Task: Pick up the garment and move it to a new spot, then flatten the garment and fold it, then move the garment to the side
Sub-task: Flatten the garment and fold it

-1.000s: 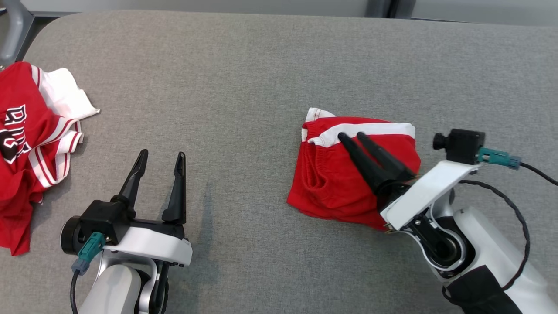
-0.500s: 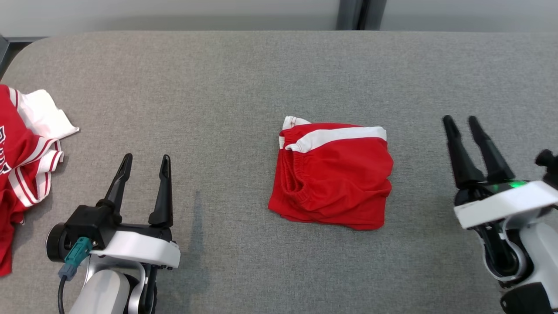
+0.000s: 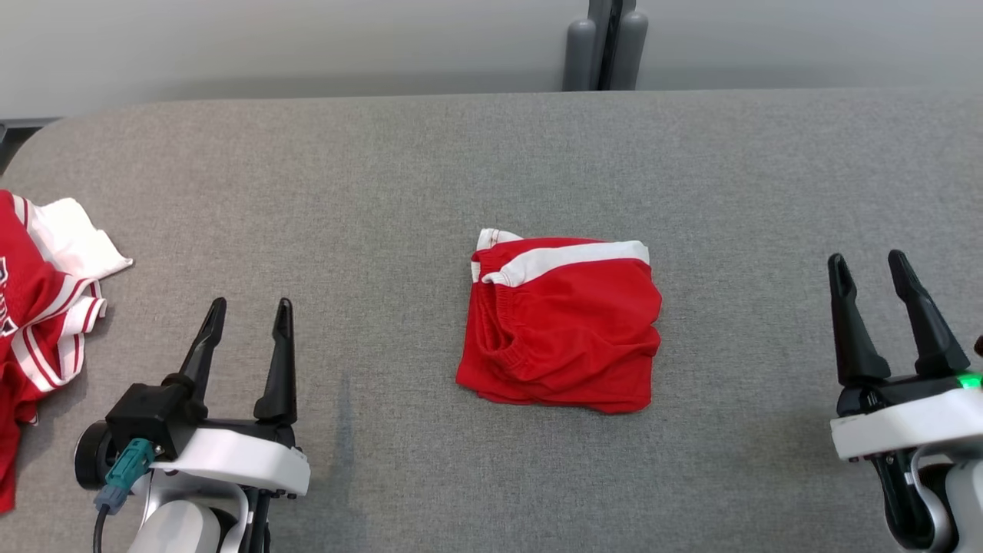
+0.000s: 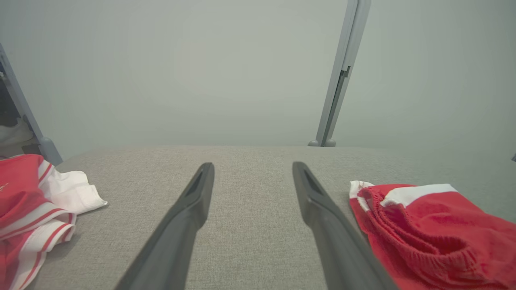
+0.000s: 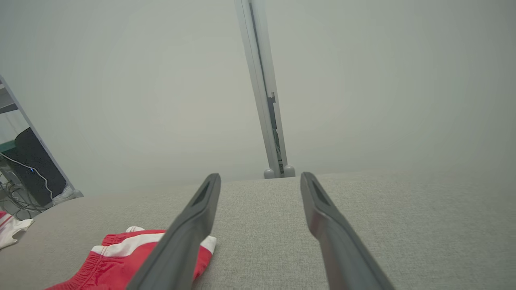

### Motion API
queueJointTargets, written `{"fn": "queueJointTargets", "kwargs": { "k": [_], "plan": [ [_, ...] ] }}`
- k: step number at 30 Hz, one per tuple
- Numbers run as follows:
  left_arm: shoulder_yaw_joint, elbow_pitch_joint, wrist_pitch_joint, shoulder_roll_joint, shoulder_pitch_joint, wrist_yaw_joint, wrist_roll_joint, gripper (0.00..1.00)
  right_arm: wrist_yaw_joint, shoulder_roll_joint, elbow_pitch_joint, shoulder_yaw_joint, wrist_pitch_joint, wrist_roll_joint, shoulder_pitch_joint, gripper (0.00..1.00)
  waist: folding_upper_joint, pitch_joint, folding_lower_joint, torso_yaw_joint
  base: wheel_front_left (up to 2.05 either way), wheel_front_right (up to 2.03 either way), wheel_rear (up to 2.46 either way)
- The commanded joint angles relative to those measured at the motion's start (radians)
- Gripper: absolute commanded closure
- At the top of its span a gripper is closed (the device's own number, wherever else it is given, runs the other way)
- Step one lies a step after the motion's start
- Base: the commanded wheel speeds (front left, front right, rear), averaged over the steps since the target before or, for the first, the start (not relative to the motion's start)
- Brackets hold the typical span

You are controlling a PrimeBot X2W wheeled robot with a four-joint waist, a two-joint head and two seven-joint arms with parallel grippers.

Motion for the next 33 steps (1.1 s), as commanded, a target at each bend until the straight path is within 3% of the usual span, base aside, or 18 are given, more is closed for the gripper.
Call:
{"fn": "queueJointTargets", "kwargs": {
  "k": [1,14,33],
  "plan": [
    [0.005,-0.008,0.003,0.012,0.013,0.008,-0.007,0.0,0.002,0.004,-0.018,-0.015,0.013,-0.026,0.022,0.0,-0.0001,-0.013,0.0,-0.005,0.0,0.0,0.0],
    [-0.003,-0.05,0.033,0.039,0.099,0.025,-0.012,0.0,0.002,0.058,-0.116,-0.074,0.091,-0.141,0.148,0.0,-0.0001,-0.087,0.0,-0.024,0.0,0.0,0.0],
    [-0.017,-0.106,0.058,0.054,0.228,0.041,-0.043,0.0,0.002,0.092,-0.205,-0.125,0.17,-0.2,0.328,0.0,-0.0001,-0.205,0.0,-0.018,0.0,0.0,0.0]
  ]
}}
